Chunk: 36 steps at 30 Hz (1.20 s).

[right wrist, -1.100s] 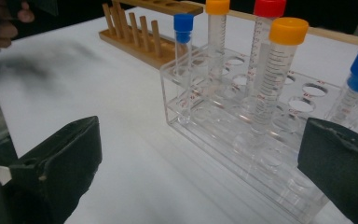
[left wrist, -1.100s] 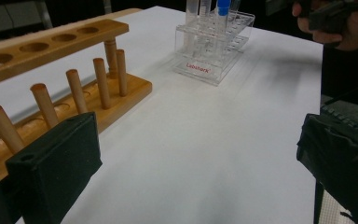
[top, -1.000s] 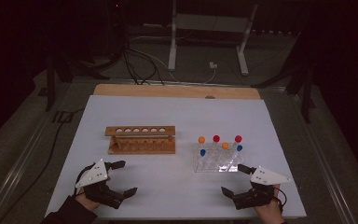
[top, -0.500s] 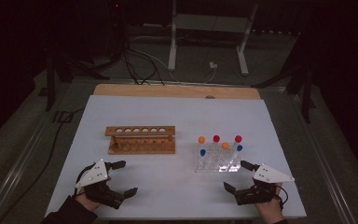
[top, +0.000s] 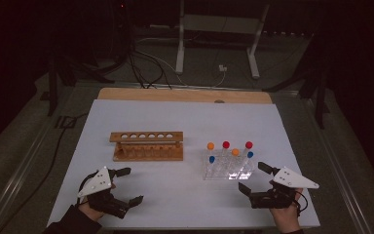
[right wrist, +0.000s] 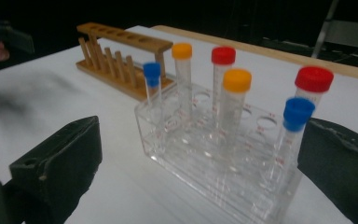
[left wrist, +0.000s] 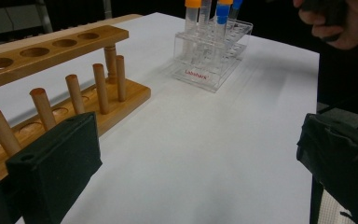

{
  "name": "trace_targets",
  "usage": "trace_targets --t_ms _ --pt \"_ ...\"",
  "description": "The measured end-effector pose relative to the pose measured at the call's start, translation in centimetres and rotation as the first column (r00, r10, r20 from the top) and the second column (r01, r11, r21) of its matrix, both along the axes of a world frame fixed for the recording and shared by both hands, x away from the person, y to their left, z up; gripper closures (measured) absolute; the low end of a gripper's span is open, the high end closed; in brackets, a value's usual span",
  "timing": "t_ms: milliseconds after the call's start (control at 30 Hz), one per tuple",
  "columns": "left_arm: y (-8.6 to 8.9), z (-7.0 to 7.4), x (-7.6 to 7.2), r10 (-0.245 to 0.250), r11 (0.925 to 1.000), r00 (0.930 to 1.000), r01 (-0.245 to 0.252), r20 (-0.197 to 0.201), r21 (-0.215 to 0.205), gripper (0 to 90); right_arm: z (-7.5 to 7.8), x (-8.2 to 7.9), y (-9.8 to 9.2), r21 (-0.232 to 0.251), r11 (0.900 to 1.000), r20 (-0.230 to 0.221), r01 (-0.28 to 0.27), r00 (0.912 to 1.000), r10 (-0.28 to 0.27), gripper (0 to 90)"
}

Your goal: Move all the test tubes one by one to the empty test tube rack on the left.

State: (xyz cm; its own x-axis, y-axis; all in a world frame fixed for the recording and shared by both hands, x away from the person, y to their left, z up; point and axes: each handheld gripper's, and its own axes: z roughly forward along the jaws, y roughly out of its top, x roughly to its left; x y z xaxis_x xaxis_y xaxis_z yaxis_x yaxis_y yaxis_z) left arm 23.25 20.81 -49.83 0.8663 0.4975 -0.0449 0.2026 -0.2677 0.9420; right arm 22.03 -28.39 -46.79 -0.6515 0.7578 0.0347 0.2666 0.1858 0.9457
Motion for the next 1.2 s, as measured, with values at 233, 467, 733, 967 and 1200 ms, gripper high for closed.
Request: trace_targets --t_ms 233,467,733,967,1200 --pt "0.0 0.0 0.1 -0.002 1.0000 1.0000 0.002 -0.003 -0.005 0.4 1.3 0.2 1.1 0.006 1.000 0.009 0.020 0.9998 -0.020 0.0" --pt "0.0 0.0 0.1 -0.002 1.0000 1.0000 0.002 -0.001 0.003 0.4 2.1 1.0 2.5 -0.003 1.000 0.010 0.003 0.9999 -0.003 0.0" --pt "0.0 0.0 0.1 -0.002 1.0000 1.0000 0.002 -0.002 0.000 0.4 2.1 1.7 4.4 -0.031 0.999 0.003 -0.014 0.9999 0.014 0.0" --pt "0.0 0.0 0.1 -0.003 1.0000 1.0000 0.003 -0.004 -0.001 0.4 1.6 2.4 6.1 -0.035 0.999 -0.036 -0.006 0.9993 0.004 0.0" --pt "0.0 0.0 0.2 -0.005 1.0000 1.0000 0.005 -0.007 -0.005 0.4 1.1 3.0 7.1 -0.050 0.999 -0.070 0.004 0.9975 -0.007 3.5"
